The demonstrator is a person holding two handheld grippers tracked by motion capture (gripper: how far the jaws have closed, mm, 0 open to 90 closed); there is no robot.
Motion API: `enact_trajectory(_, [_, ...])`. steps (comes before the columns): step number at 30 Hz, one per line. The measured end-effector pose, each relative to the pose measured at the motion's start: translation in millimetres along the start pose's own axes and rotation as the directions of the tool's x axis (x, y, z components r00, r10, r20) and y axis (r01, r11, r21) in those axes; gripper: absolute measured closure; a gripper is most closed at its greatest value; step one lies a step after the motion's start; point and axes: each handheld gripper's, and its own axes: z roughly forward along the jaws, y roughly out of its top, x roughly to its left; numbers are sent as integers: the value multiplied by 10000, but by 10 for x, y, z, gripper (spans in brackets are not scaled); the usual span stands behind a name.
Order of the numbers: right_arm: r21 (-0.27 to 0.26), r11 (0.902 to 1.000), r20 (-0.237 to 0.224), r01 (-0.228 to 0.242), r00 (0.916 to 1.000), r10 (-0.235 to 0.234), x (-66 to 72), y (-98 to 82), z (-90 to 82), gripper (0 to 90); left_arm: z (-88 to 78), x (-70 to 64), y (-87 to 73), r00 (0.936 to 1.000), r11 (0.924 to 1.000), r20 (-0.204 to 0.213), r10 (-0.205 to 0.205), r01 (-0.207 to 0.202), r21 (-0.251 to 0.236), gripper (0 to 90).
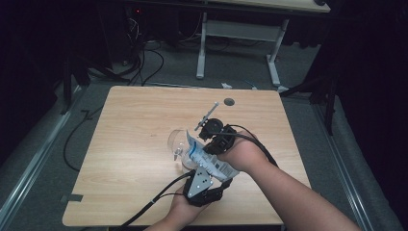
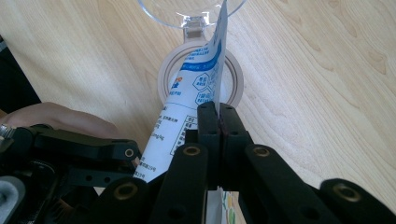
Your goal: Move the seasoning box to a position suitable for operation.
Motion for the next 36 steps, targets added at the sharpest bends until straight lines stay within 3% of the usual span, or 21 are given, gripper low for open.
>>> enact_trajectory(36, [2, 10000, 52, 41, 10000, -41, -6, 45, -14, 900, 1, 25, 41, 10000, 9999, -24, -62, 62, -93, 519])
